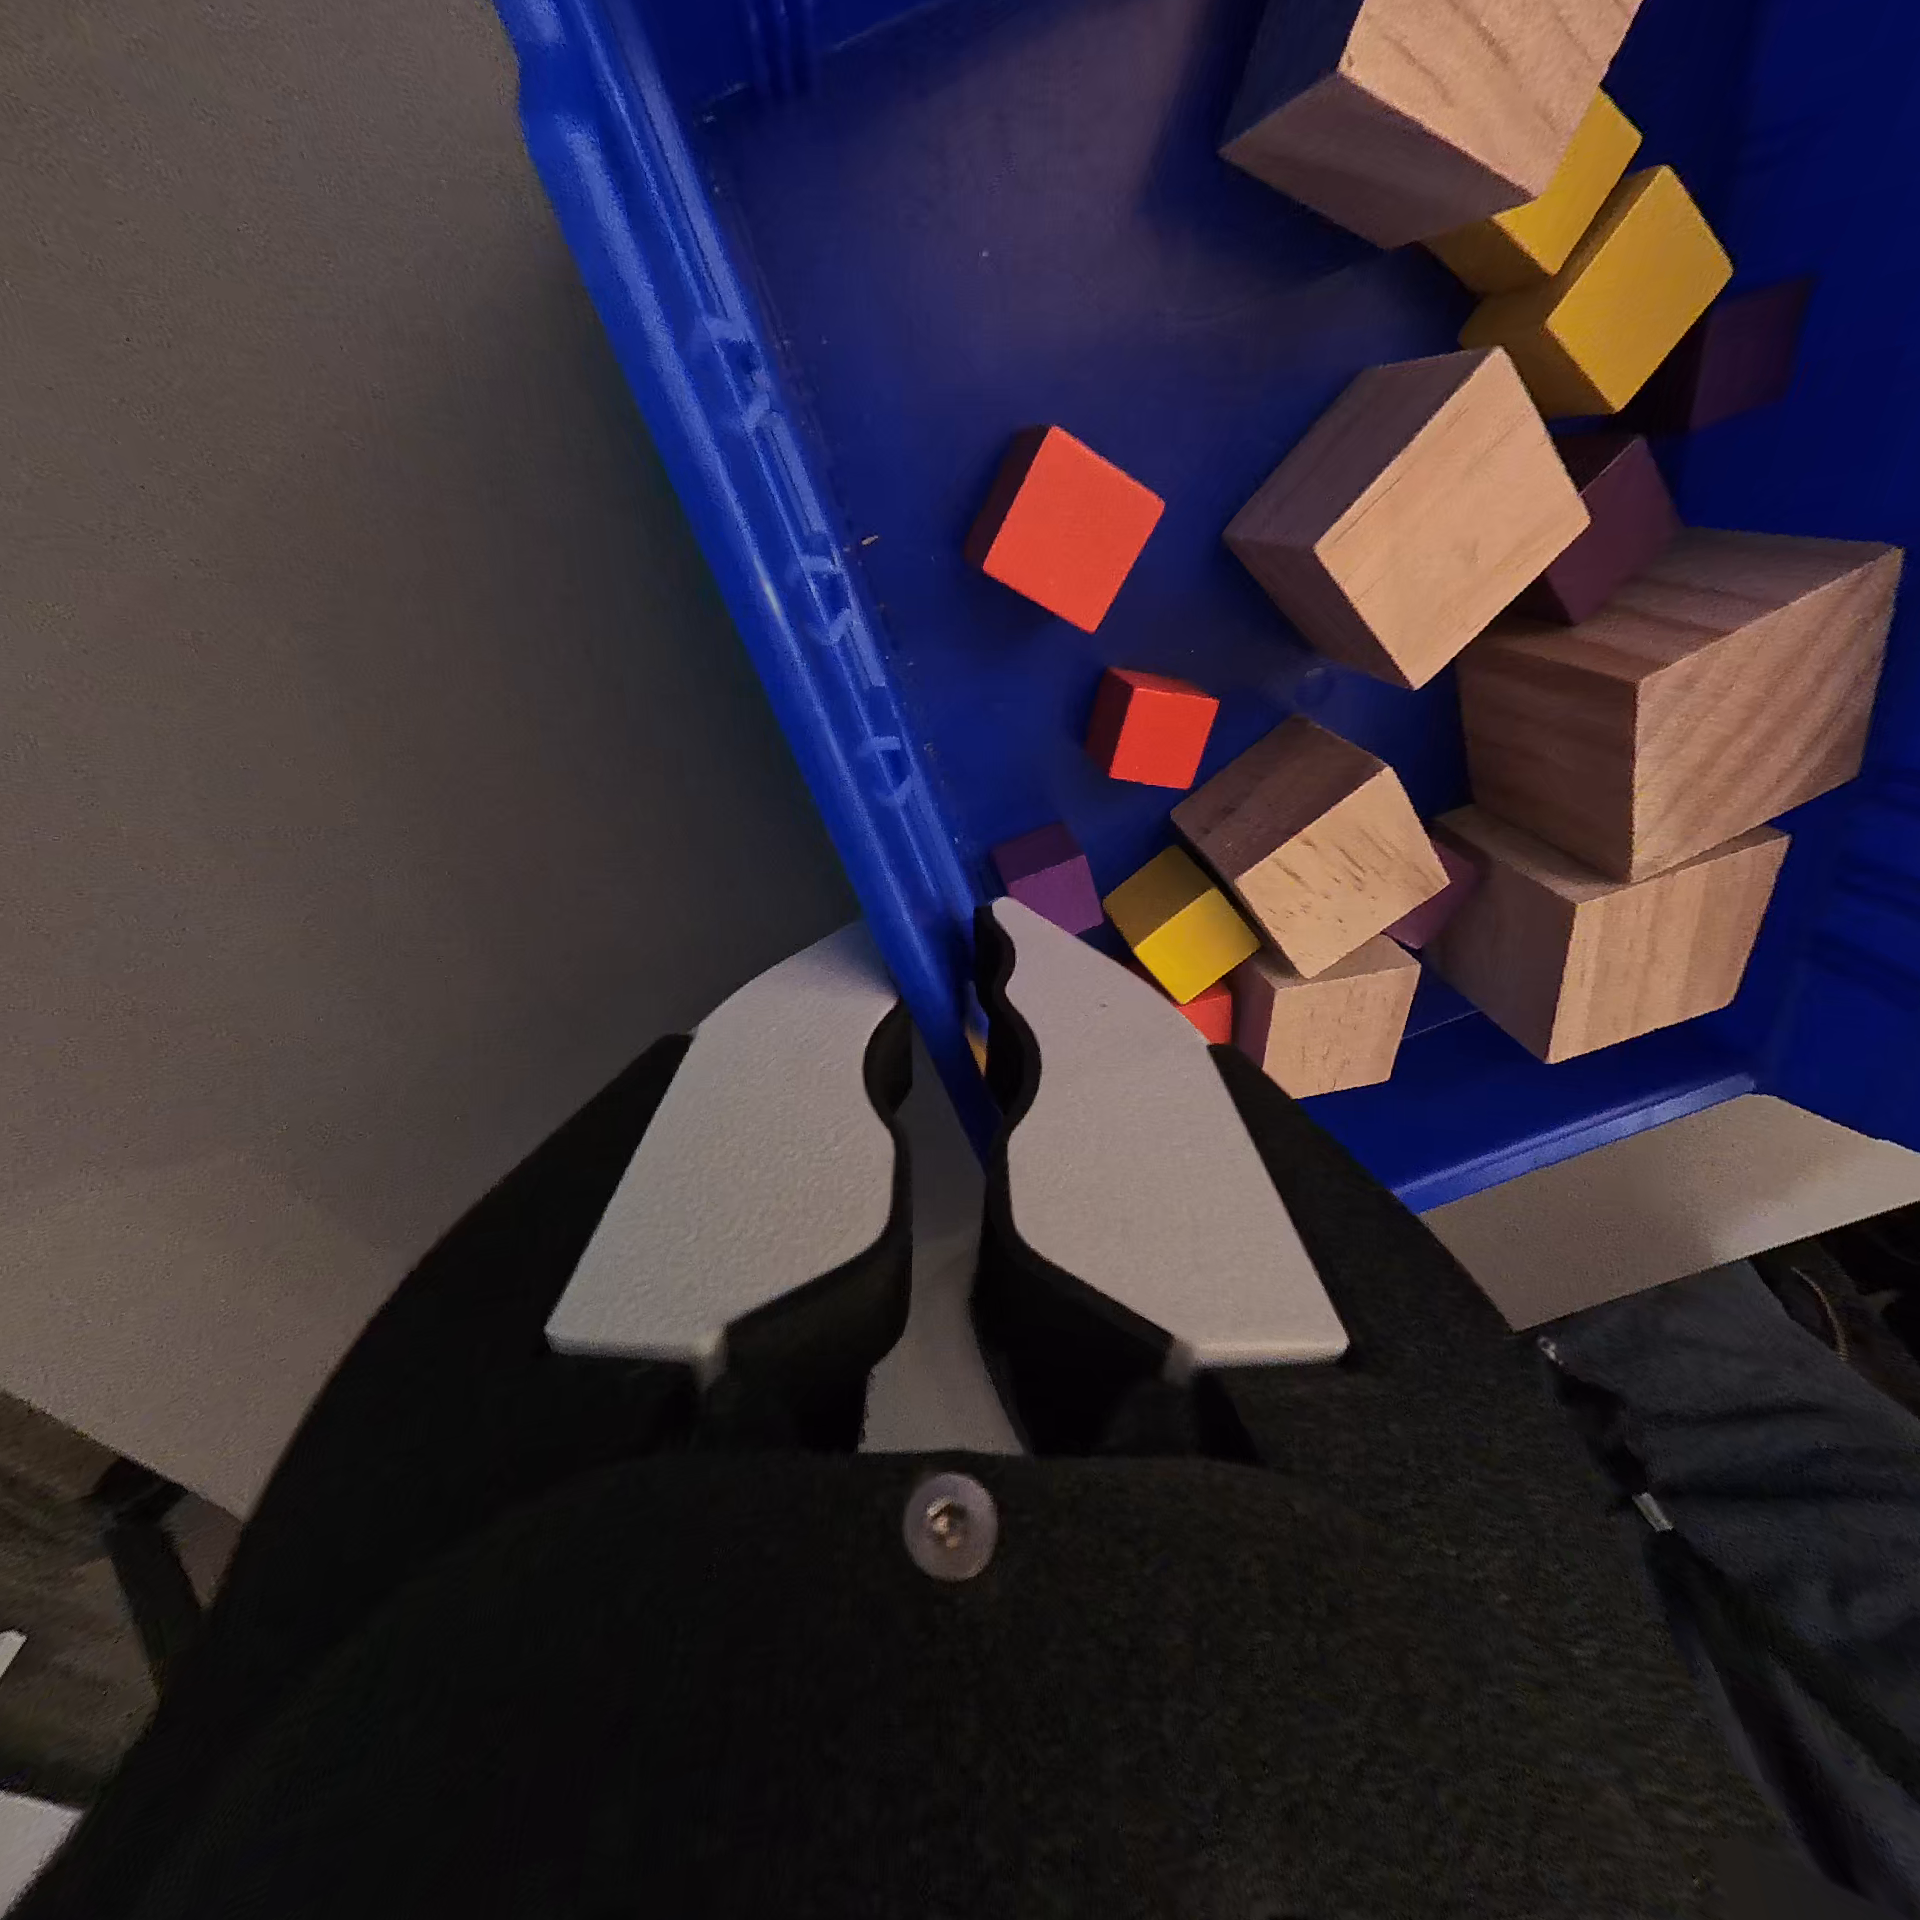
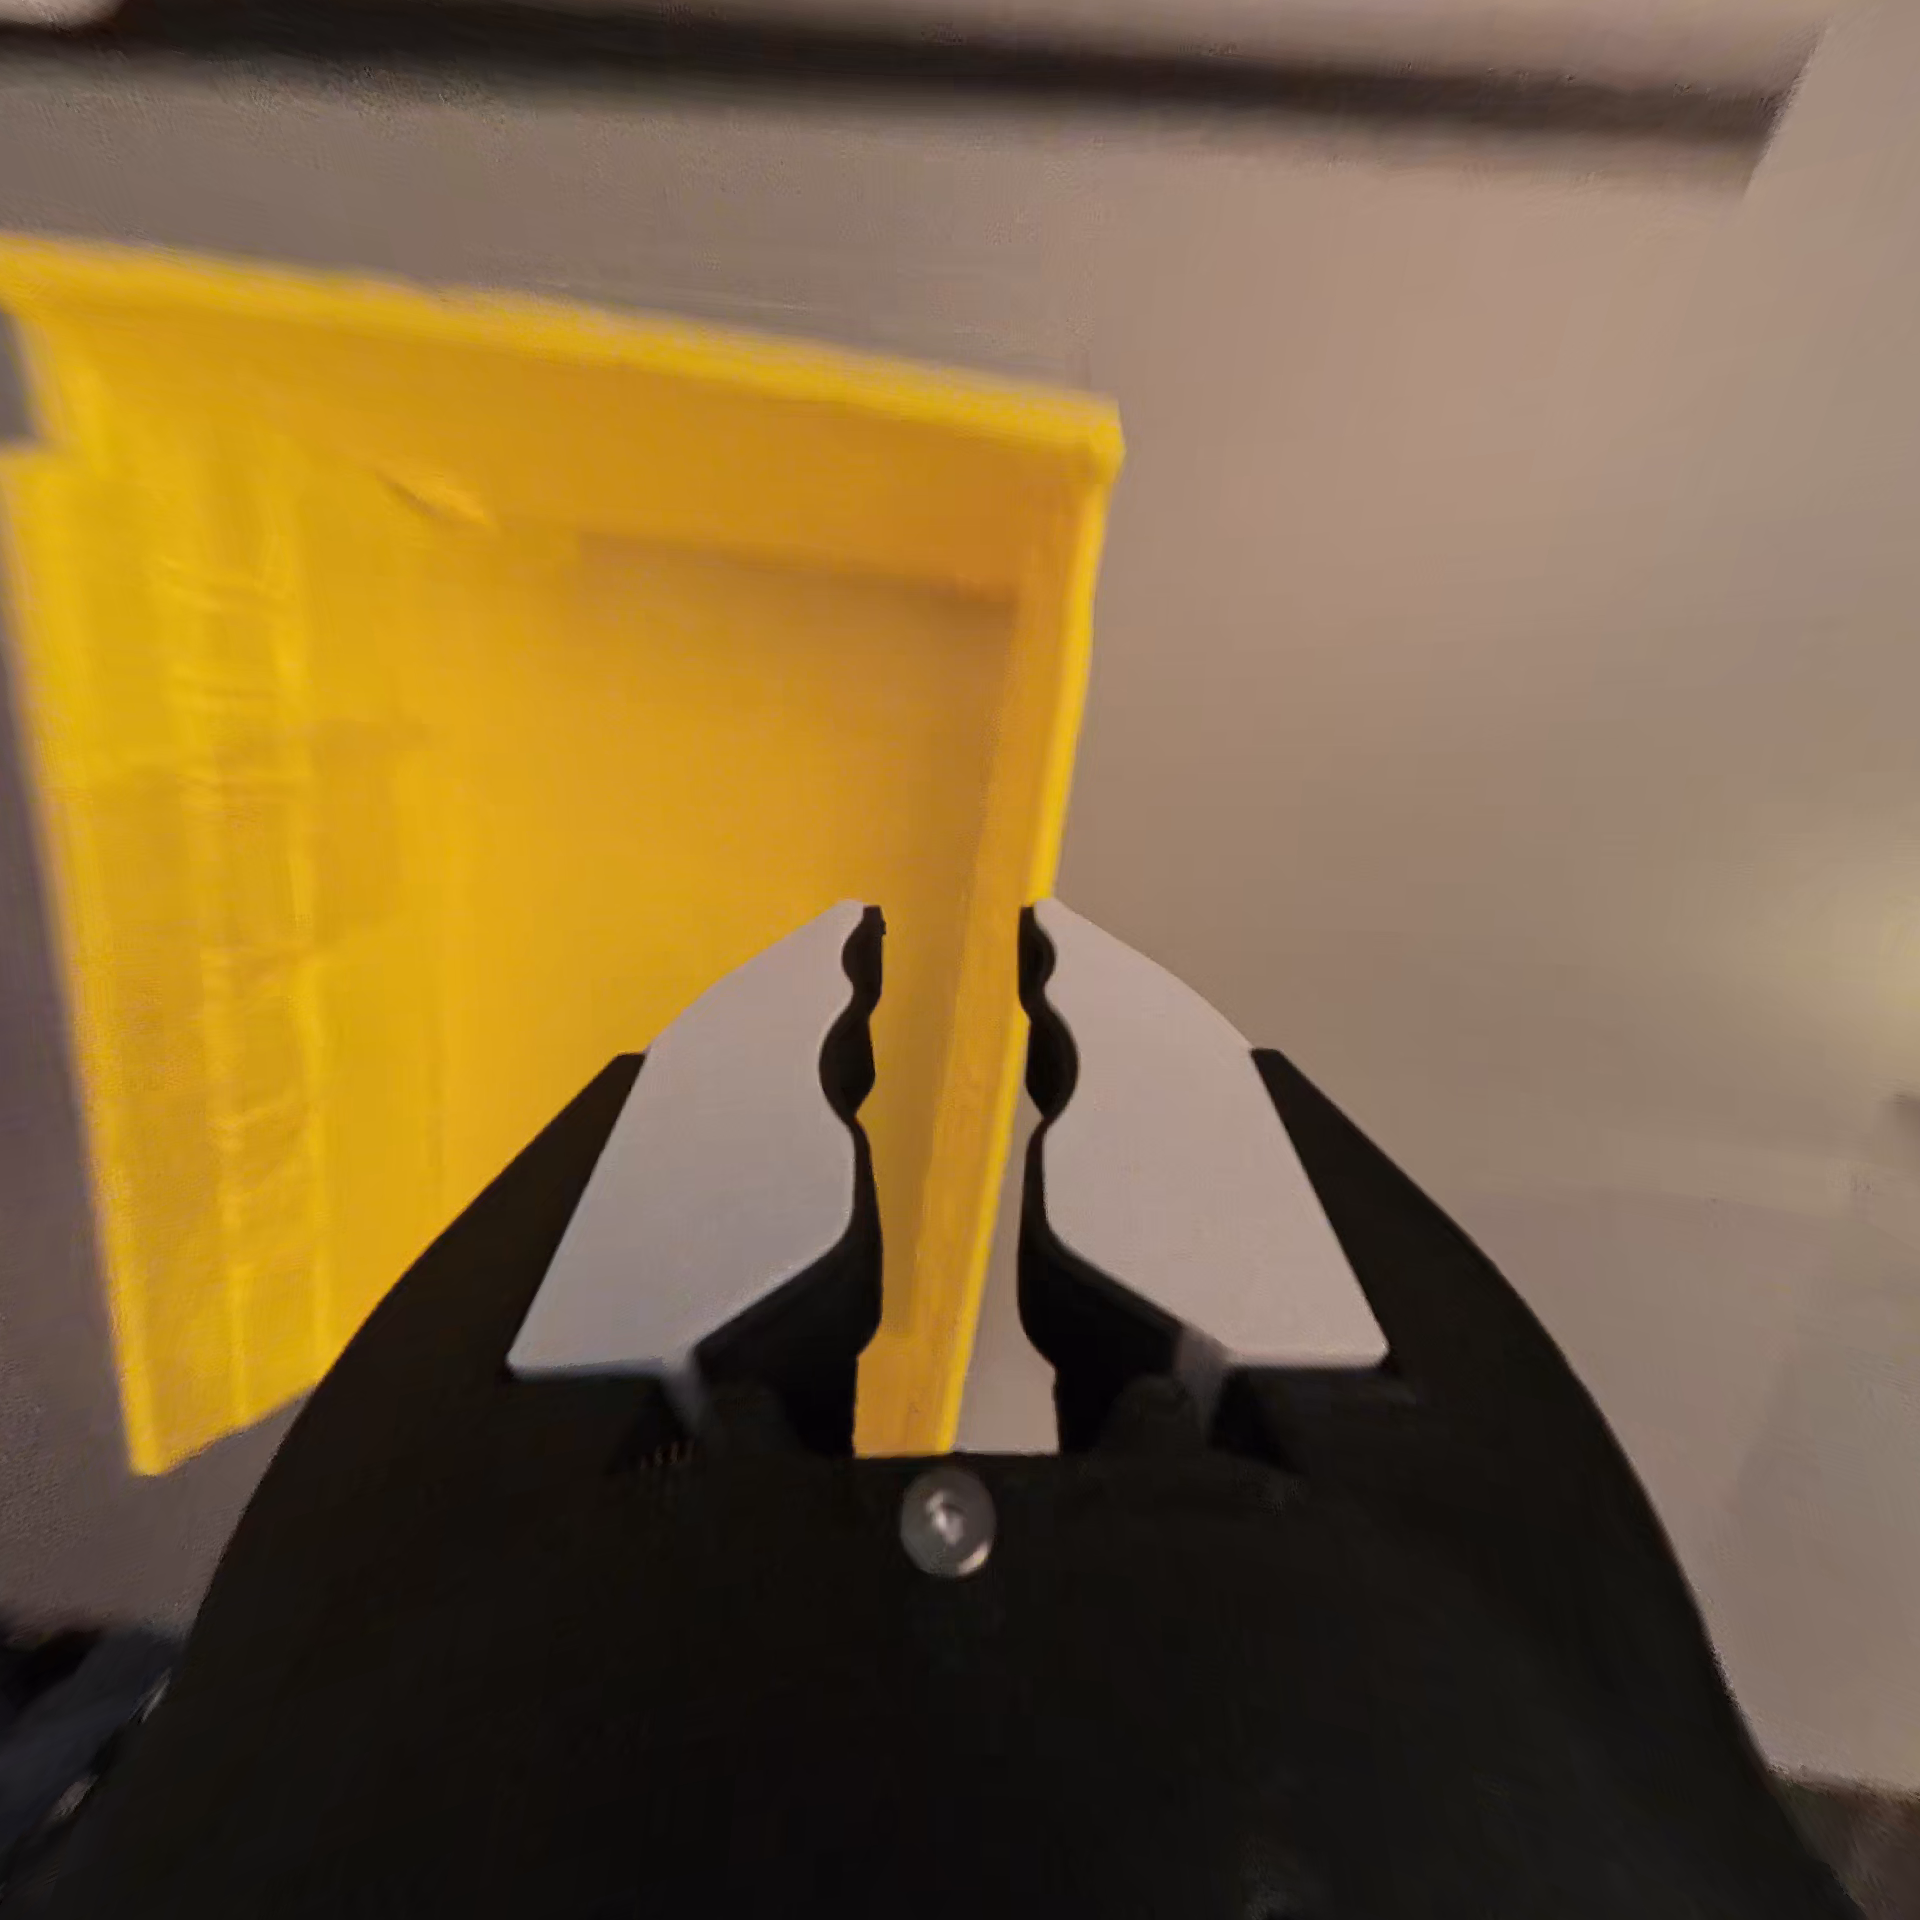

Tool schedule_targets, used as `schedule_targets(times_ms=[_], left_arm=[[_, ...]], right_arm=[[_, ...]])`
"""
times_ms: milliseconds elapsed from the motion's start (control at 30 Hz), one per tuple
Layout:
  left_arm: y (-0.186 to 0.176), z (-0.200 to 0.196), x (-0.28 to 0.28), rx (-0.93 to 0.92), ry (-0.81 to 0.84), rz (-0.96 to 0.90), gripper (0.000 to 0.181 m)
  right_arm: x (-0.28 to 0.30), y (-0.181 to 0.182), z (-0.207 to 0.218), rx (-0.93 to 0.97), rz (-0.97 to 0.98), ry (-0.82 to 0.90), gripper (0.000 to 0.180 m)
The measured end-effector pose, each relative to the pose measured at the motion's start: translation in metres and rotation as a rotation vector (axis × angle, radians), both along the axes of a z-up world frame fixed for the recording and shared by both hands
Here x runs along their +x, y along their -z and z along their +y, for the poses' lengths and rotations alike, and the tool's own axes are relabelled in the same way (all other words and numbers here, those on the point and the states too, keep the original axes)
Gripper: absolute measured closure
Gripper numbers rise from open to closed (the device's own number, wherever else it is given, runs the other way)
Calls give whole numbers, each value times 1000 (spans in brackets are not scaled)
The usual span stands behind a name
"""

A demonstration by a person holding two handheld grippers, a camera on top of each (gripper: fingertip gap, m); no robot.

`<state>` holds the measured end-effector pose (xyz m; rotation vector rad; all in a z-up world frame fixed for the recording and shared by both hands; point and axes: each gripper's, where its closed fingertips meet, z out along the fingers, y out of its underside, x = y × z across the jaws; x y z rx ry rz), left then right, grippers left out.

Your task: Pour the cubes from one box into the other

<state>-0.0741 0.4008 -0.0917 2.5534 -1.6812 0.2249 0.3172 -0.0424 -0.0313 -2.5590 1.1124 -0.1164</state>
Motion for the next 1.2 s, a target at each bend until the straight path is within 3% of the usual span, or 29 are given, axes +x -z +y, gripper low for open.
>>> schedule_targets(times_ms=[100,167,200,267,333,433,600,733,833,1000,1200], left_arm=[[9,-3,-3,-28,-1,22,173],[14,-2,-3,-18,4,36,173],[14,-2,-3,-16,0,36,173],[14,-1,-3,-23,-8,34,173],[14,-2,-3,-46,-34,27,174],[14,-2,-3,-67,-59,14,174],[14,-2,-3,-76,-86,36,174],[15,-1,-2,-80,-108,43,174],[17,0,0,-82,-140,31,174],[20,1,1,-56,-140,48,173],[27,0,-2,-30,-120,92,171]], right_arm=[[-22,-78,71,228,-287,-155,155],[-79,-108,134,460,-341,-362,158],[-114,-107,162,552,-299,-464,160],[-167,-78,204,544,-95,-529,159],[-202,-39,236,452,80,-531,154],[-226,3,272,376,171,-471,152],[-251,35,297,238,276,-398,134],[-261,58,295,72,301,-364,134],[-272,65,302,35,347,-313,163],[-258,75,307,-135,146,-305,170],[-256,83,309,-139,146,-290,170]])
